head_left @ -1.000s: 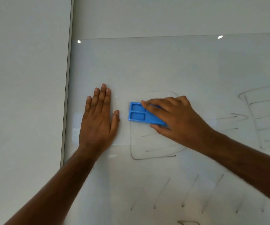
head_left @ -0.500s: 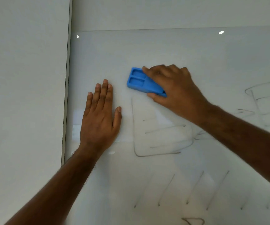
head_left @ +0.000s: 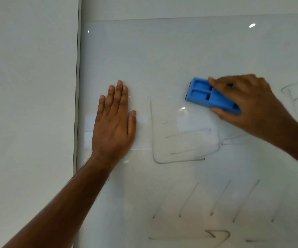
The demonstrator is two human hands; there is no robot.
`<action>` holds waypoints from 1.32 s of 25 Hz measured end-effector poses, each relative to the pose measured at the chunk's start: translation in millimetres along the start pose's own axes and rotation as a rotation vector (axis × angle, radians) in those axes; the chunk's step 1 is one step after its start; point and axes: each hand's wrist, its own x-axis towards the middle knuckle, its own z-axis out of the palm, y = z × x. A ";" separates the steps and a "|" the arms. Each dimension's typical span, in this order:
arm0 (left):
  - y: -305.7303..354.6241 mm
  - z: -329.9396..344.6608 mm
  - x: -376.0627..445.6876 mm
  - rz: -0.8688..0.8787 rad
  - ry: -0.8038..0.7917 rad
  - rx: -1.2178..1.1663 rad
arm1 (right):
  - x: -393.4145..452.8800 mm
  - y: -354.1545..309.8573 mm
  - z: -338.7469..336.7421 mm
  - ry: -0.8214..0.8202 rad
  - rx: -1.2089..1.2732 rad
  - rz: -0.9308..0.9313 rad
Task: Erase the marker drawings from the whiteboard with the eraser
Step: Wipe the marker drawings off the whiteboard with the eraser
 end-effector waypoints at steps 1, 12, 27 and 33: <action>0.2 0.2 -0.6 -0.001 -0.003 -0.002 | 9.8 7.3 -1.1 0.004 0.006 0.048; -1.3 -2.3 -1.5 0.007 -0.002 -0.016 | -32.5 -57.2 17.4 0.033 0.026 -0.153; -0.1 -1.6 -4.2 0.008 -0.008 -0.006 | 58.4 -59.7 23.0 0.089 0.021 0.034; -1.9 -2.4 -5.1 0.029 0.009 -0.018 | 6.2 -101.5 26.1 -0.004 -0.024 -0.201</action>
